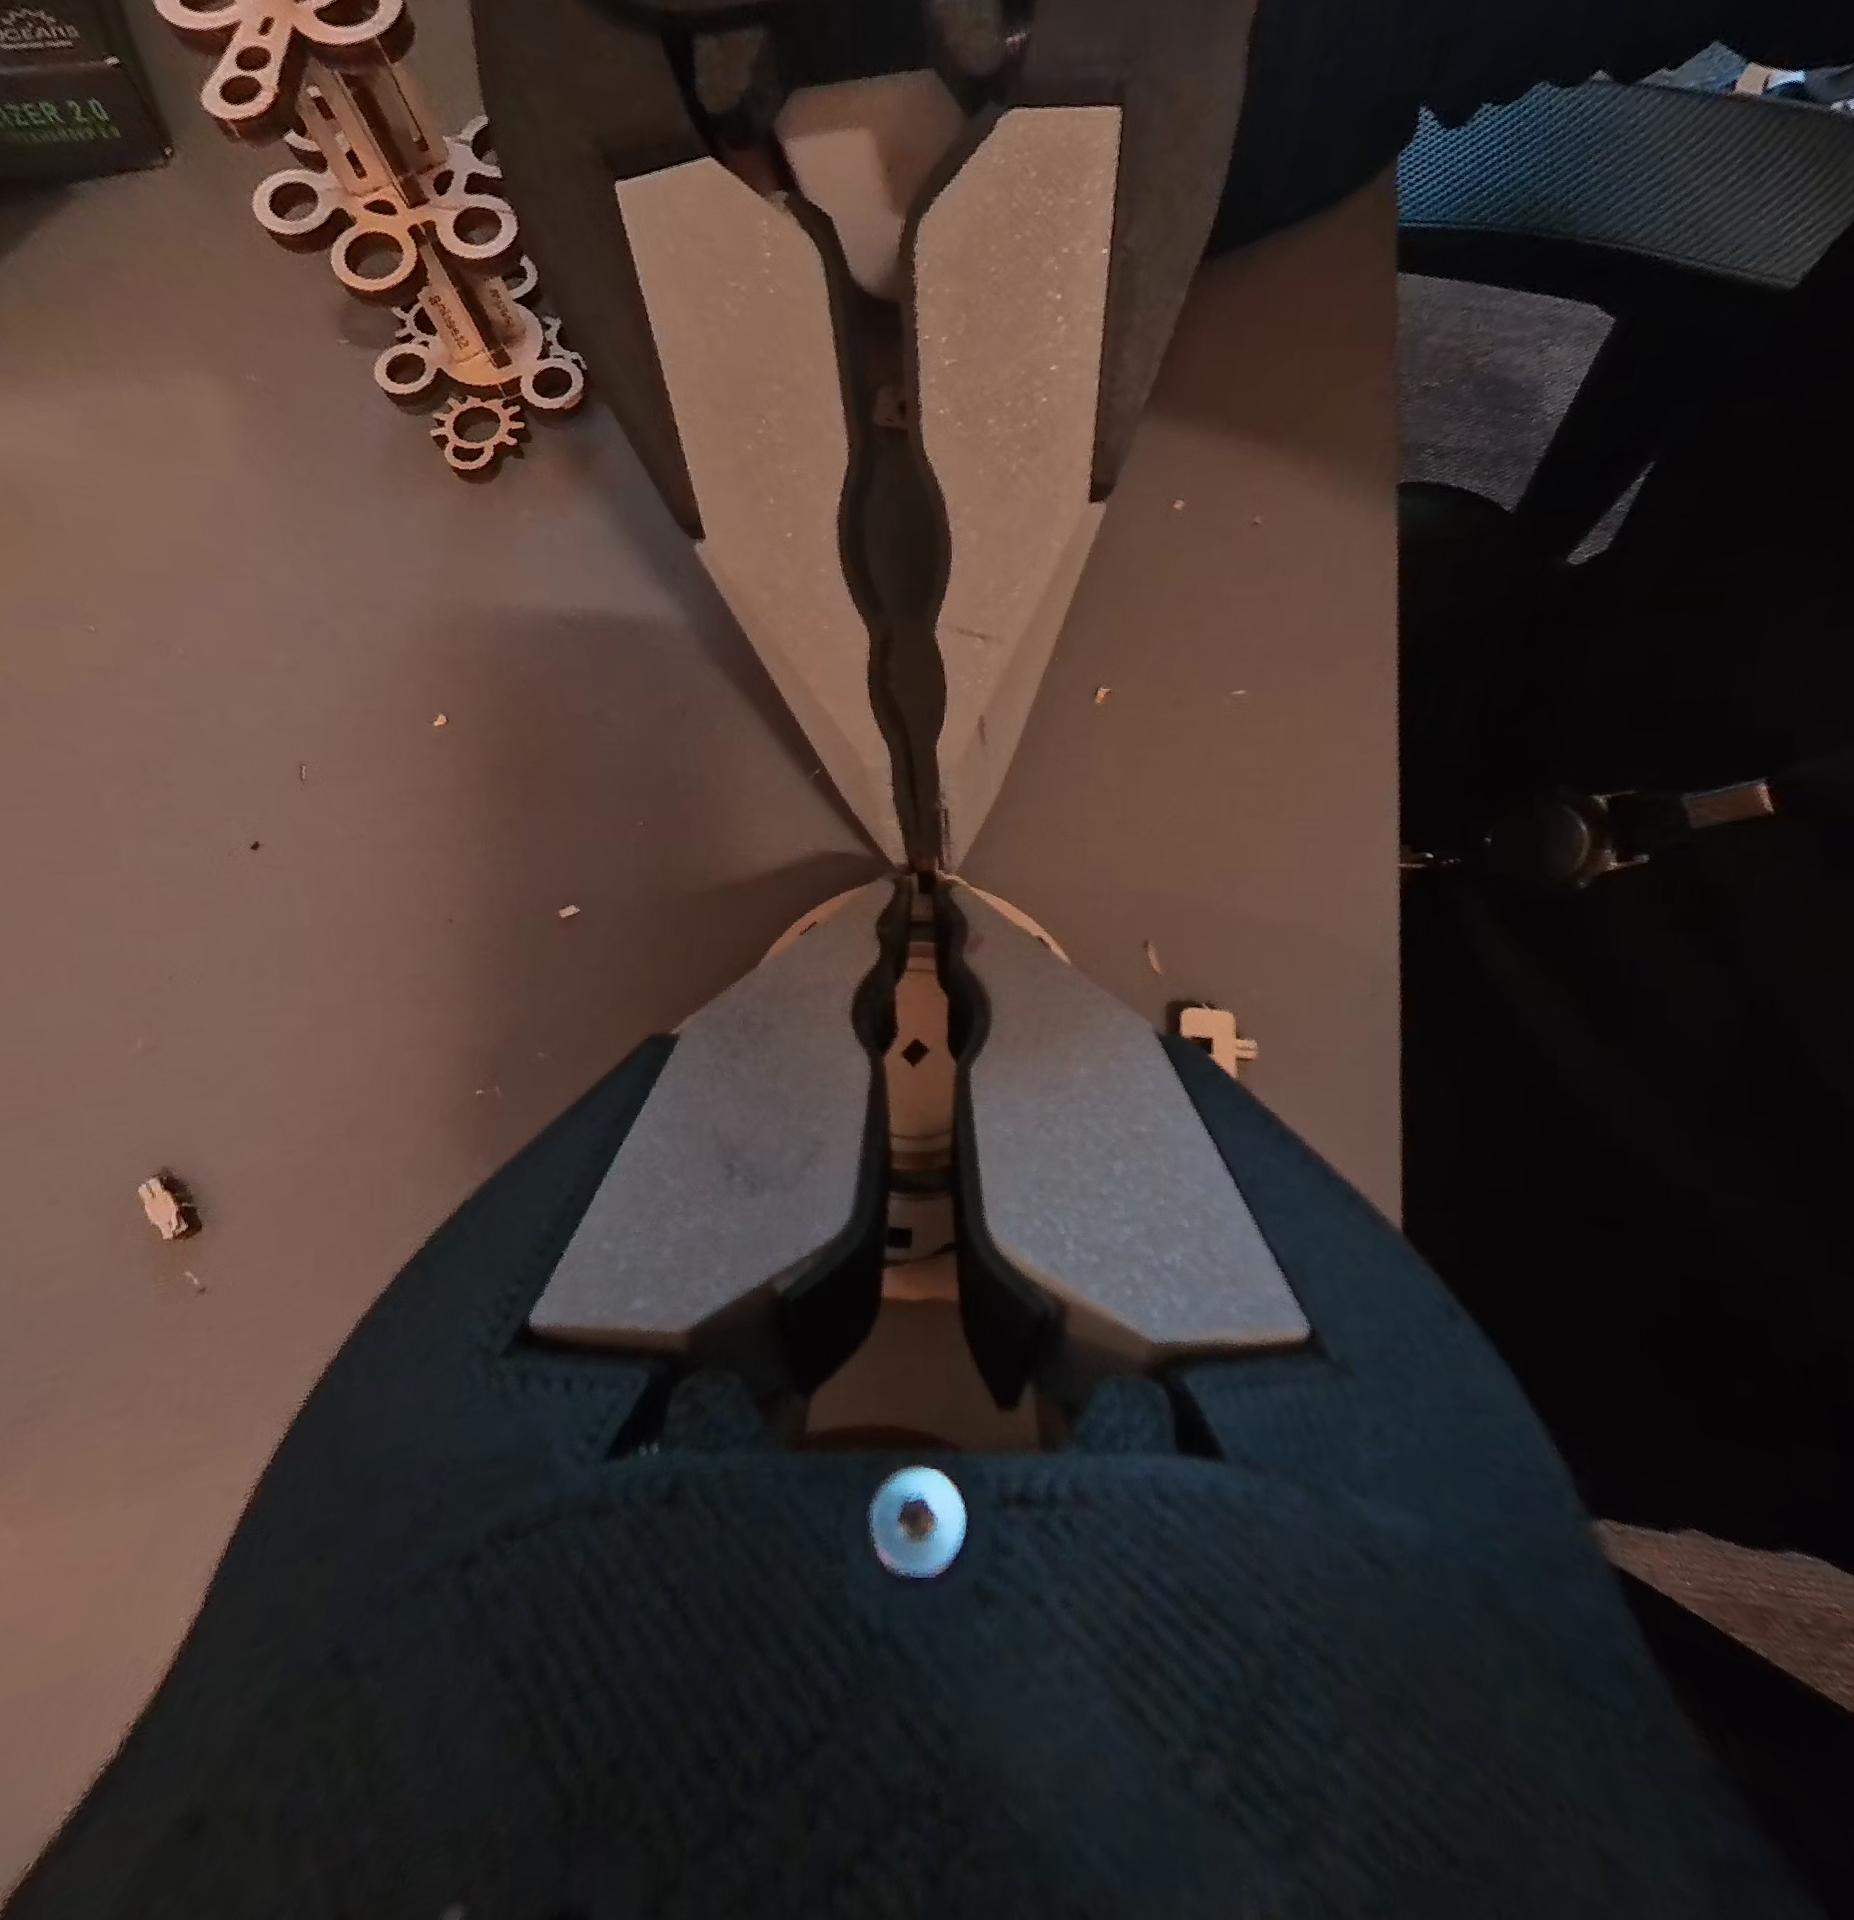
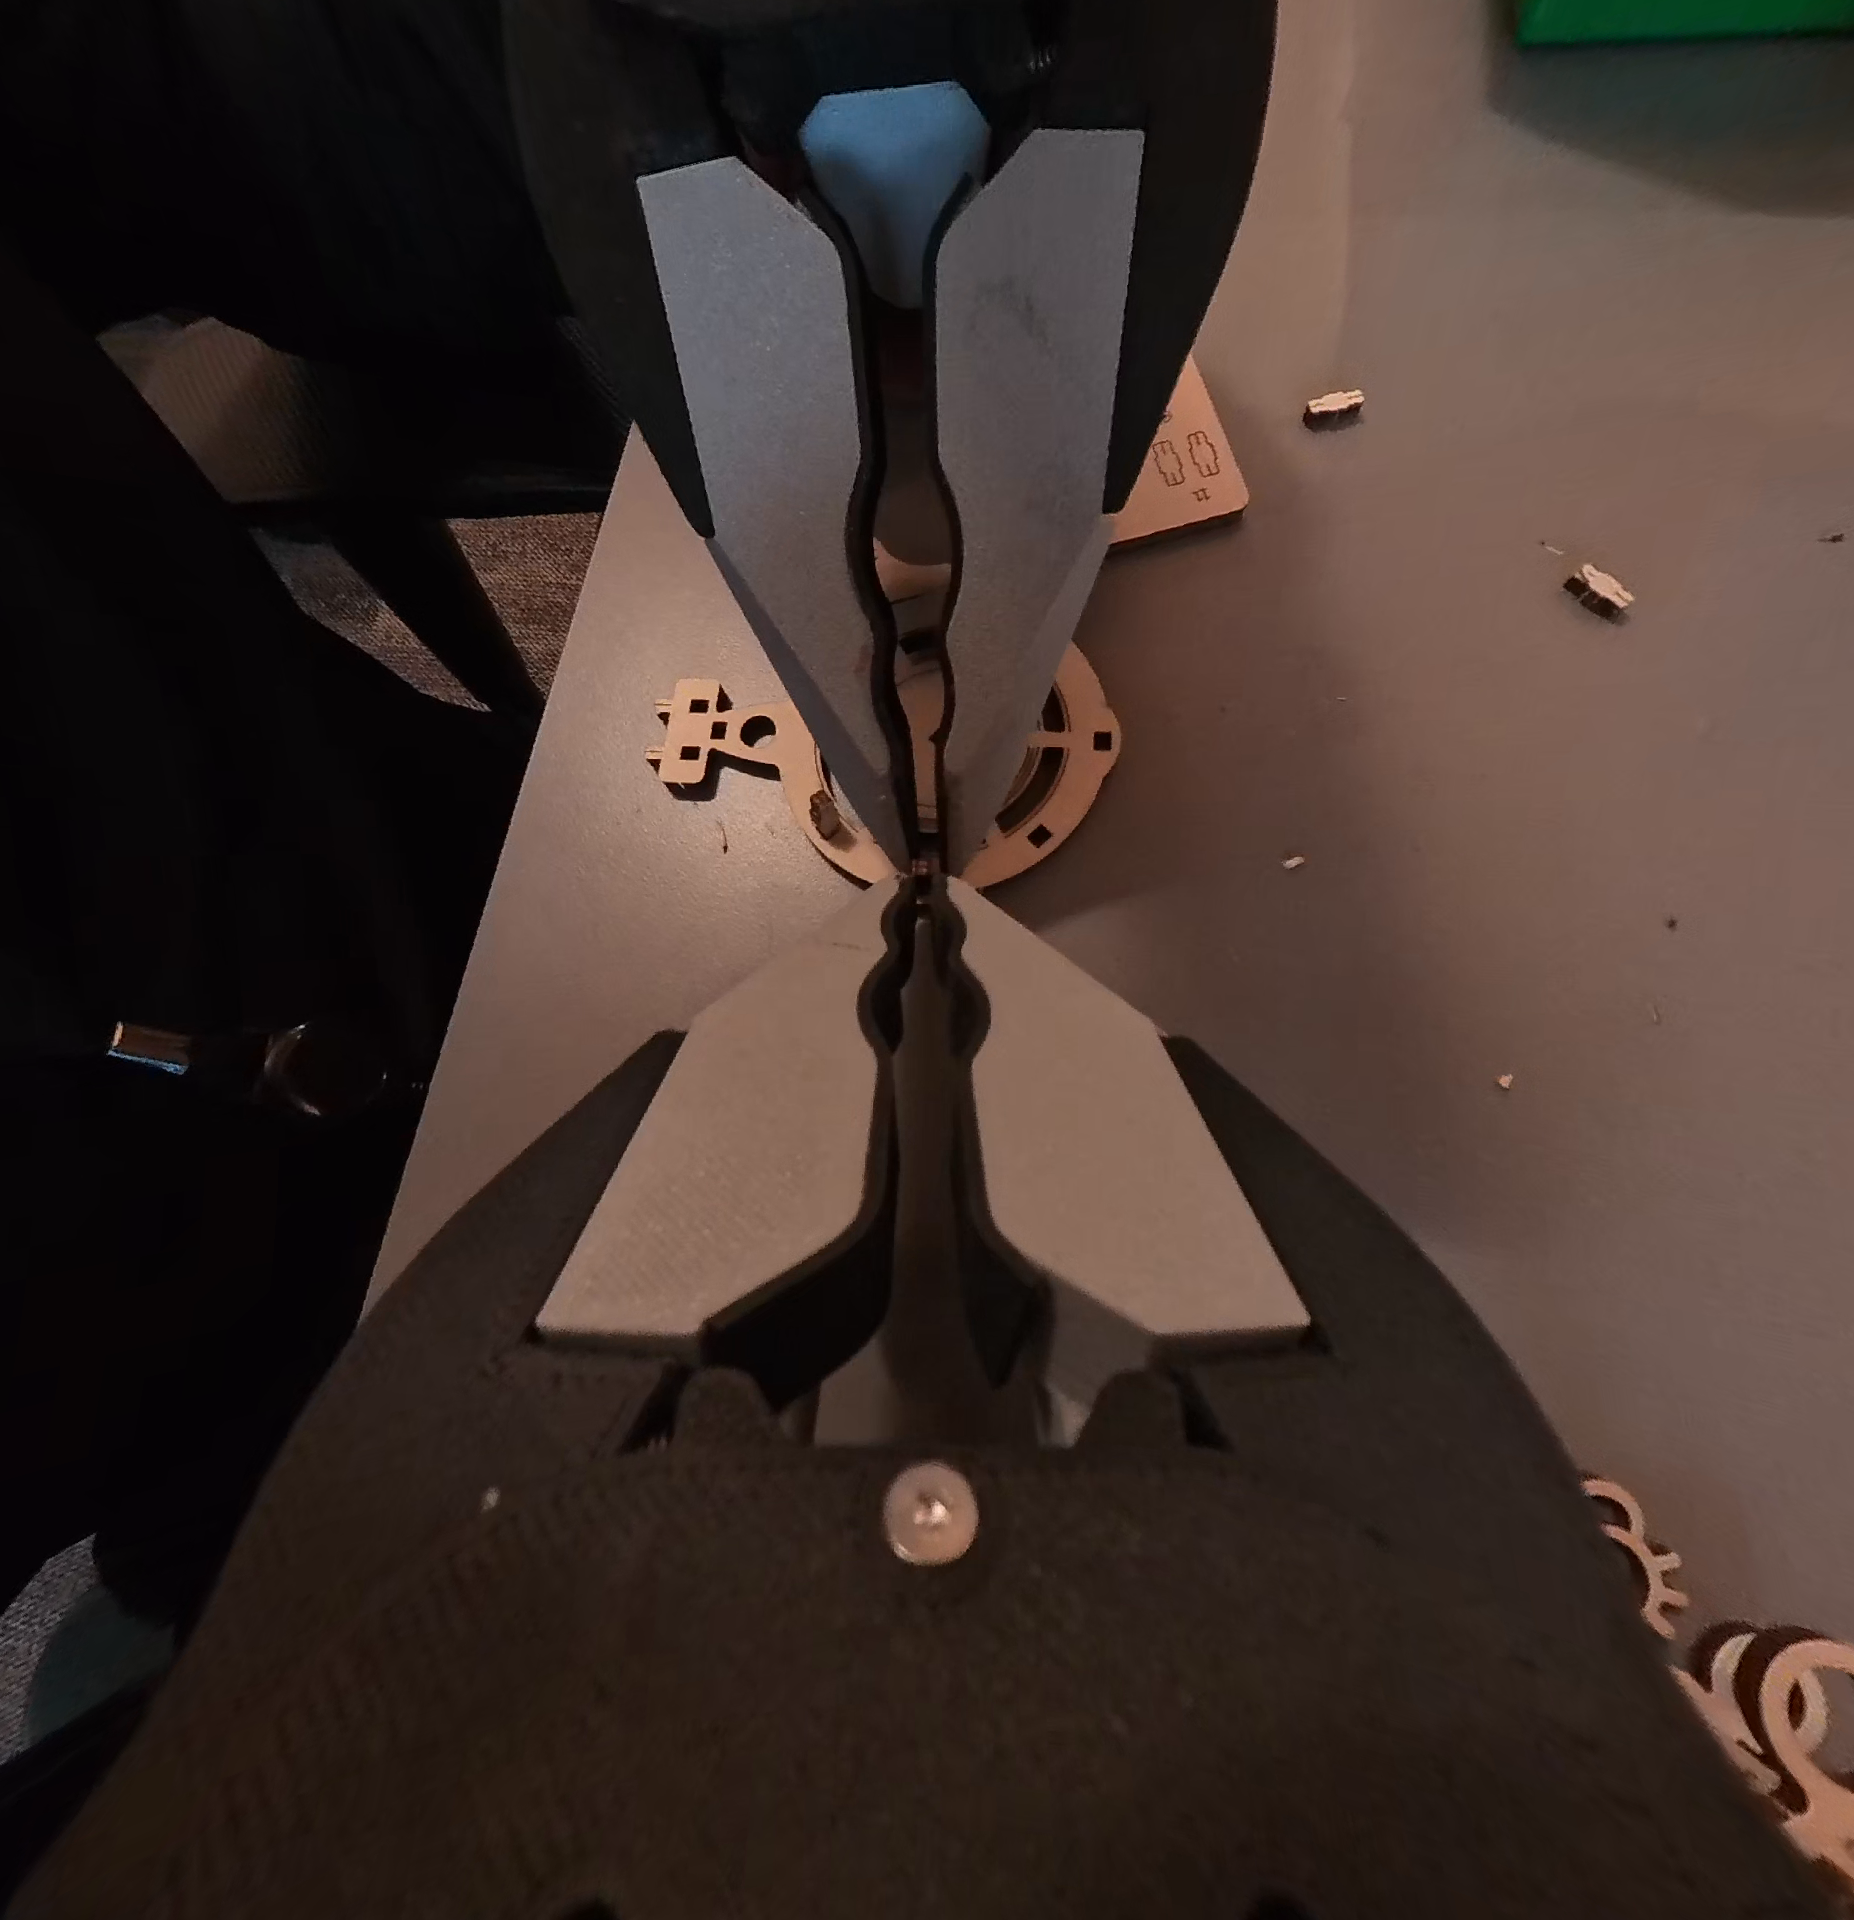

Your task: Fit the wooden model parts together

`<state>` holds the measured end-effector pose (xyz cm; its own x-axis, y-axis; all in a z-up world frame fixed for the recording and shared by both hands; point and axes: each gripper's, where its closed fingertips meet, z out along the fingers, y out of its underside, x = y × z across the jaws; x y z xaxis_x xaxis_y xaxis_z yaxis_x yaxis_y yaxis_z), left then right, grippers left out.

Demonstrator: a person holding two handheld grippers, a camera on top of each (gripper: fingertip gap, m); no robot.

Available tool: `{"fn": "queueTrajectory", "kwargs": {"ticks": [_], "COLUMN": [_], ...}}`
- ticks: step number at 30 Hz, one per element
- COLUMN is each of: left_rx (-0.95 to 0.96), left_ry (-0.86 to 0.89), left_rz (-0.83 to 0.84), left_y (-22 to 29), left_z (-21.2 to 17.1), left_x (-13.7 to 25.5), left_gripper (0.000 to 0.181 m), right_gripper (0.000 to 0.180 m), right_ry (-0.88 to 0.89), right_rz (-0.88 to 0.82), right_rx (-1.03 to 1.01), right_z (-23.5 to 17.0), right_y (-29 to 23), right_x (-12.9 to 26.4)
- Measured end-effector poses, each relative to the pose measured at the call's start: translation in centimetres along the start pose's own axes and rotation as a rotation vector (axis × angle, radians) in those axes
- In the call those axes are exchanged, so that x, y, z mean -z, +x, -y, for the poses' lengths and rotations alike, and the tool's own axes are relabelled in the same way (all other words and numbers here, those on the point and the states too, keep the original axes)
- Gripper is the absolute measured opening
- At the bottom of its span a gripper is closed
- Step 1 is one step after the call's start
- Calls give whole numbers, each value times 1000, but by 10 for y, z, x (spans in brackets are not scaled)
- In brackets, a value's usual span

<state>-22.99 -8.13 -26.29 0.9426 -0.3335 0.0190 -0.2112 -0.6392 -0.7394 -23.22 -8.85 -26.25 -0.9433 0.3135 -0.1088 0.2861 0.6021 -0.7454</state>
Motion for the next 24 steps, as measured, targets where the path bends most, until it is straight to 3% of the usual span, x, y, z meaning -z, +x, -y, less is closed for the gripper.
{"fn": "queueTrajectory", "kwargs": {"ticks": [24], "left_rx": [27], "left_ry": [-2], "left_rz": [0], "left_y": [0], "left_z": [0], "left_x": [-1], "left_gripper": [1], "right_gripper": [0], "right_ry": [-12], "right_rz": [-15], "right_rx": [1], "right_z": [0], "right_y": [1], "right_x": [-1]}}
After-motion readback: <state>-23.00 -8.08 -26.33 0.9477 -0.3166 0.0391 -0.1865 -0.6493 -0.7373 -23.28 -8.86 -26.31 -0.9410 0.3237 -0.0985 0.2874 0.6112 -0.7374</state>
